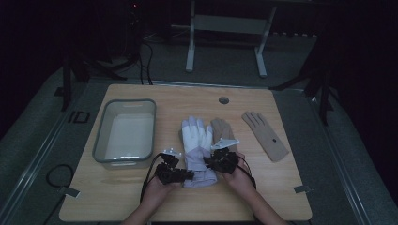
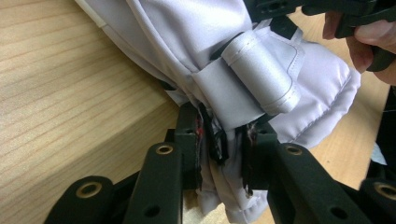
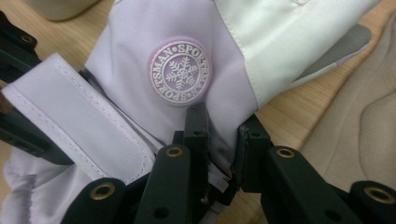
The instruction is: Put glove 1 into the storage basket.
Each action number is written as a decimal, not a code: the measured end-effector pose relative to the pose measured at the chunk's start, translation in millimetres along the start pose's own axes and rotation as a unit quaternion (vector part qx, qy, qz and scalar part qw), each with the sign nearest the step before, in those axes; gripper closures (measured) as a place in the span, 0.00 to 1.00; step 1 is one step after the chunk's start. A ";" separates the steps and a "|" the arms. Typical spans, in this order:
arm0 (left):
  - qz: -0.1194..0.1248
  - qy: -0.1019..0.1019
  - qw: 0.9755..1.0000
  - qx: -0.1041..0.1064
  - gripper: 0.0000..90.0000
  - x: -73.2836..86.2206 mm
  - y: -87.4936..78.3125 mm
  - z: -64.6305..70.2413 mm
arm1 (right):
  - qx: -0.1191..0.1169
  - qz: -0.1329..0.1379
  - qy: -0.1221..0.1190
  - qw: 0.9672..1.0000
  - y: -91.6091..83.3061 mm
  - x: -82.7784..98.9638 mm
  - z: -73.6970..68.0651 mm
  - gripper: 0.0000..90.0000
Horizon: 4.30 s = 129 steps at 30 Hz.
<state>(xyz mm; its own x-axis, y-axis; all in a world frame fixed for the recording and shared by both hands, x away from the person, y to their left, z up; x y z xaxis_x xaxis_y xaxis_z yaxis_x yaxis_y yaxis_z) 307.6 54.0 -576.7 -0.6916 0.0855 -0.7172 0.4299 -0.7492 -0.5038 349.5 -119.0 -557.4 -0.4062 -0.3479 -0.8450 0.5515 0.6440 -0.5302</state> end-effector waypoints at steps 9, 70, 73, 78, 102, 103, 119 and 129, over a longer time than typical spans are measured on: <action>-0.005 0.025 1.000 -0.007 0.83 -25.8 -16.4 5.1 | 0.009 0.028 -0.003 1.000 -11.5 -23.7 -4.1 0.87; -0.039 0.089 0.988 -0.123 0.83 -100.5 -205.6 -105.9 | -0.057 0.080 -0.019 0.995 118.4 -188.5 -120.0 0.87; -0.045 0.079 0.988 -0.123 0.83 -93.1 -201.9 -117.5 | -0.059 0.070 -0.013 0.996 131.7 -183.9 -121.4 0.87; -0.061 0.051 0.990 -0.112 0.83 -76.9 -189.3 -133.9 | -0.061 0.044 -0.001 0.997 150.5 -165.1 -120.5 0.87; -0.113 0.024 0.981 -0.156 0.67 -50.8 -159.7 -150.9 | -0.043 -0.081 0.030 0.995 180.8 -138.5 -115.5 0.80; -0.114 0.027 0.981 -0.157 0.65 -50.5 -159.1 -151.0 | -0.042 -0.083 0.033 0.995 181.4 -137.9 -115.1 0.79; -0.009 0.055 0.980 -0.189 0.30 -63.5 -182.0 -133.4 | -0.084 -0.002 -0.007 0.996 161.6 -159.8 -107.8 0.17; 0.083 0.086 0.977 -0.179 0.17 -78.4 -176.0 -102.6 | -0.075 0.023 -0.018 0.997 129.9 -171.4 -92.7 0.16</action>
<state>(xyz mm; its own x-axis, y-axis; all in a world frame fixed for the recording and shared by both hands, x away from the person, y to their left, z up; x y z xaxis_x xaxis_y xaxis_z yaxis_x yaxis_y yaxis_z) 345.6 246.6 -481.2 -0.4996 0.1144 -0.8587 0.7248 -0.4877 -0.4867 423.1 87.5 -475.0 -0.3546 -0.3385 -0.8716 0.4534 0.7530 -0.4769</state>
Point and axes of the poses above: each handheld gripper's, and its own axes: y roughly forward along the jaws, x roughly out of its underside, z roughly to its right, the point moved 4 cm from there along y, roughly forward along the jaws, and after that the axes turned 15 degrees about z, right-handed, at the moved point
